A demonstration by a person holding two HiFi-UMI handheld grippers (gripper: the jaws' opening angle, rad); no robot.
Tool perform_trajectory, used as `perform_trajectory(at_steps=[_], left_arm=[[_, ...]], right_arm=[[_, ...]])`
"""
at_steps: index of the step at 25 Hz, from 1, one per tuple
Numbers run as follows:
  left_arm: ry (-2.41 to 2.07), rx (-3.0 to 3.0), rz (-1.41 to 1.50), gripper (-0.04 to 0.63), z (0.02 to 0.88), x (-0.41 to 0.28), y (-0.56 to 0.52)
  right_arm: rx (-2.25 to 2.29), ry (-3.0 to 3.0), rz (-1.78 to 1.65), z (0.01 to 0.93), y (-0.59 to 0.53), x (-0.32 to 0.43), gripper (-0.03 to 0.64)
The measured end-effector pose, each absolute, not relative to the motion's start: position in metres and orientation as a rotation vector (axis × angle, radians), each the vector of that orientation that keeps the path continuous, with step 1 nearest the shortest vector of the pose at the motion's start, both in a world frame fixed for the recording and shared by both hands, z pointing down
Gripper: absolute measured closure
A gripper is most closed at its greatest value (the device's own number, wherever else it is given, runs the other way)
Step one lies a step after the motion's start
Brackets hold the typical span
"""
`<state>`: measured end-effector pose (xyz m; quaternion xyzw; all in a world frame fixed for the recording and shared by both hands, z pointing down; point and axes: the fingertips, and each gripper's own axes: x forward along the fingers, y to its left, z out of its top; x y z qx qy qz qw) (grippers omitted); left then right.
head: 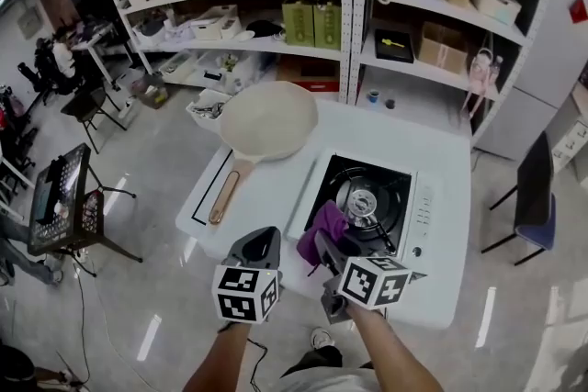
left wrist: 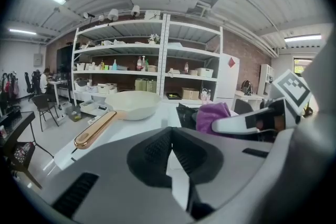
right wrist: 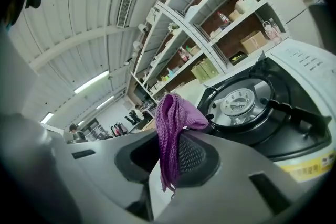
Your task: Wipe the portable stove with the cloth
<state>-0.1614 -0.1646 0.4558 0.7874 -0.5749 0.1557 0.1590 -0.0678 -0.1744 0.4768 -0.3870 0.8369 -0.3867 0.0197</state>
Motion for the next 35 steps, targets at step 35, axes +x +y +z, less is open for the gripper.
perform_trajectory(at_steps=[35], left_arm=[[-1.47,2.387,0.477,0.589,0.461,-0.075,-0.158]], right_arm=[[-1.61,2.577,-1.26,0.502,-0.156,0.04,0.565]])
